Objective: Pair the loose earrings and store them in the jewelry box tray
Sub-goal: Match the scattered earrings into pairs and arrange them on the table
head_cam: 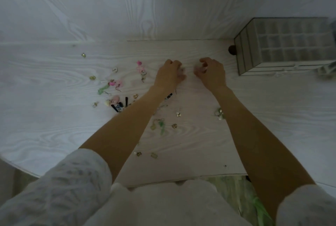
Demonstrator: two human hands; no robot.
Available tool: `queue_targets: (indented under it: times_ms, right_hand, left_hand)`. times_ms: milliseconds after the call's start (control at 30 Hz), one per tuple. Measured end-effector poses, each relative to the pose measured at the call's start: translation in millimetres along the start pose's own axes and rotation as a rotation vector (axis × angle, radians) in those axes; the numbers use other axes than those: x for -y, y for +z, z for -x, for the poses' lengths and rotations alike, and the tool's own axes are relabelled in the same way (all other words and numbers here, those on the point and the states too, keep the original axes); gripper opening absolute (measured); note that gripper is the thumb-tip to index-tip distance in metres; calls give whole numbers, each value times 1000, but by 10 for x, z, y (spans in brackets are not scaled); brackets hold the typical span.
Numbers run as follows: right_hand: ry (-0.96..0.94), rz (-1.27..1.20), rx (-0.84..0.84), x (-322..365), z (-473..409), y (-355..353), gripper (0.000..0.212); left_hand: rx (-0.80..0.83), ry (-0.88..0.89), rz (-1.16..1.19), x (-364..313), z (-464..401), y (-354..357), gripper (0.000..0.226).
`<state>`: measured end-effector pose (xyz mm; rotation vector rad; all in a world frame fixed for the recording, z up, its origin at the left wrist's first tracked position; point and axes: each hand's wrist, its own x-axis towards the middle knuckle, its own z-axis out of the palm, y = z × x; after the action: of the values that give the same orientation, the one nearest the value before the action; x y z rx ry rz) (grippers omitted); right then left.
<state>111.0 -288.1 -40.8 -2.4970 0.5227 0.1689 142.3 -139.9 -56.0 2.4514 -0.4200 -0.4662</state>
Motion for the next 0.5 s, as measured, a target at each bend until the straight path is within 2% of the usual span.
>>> queue_targets:
  times_ms: [167,333,500]
  right_hand:
    - [-67,67,144,-54,-8,-36,53]
    - [-113,8,92,-6,-9,87,47]
    - [-166,16,98,73,-34,136,53]
  left_hand:
    - [-47,23,52,-69,-36,115,45]
    - [-65,23,96,-63,-97,148,43]
    - [-133,29,109,-10,-136,171,41]
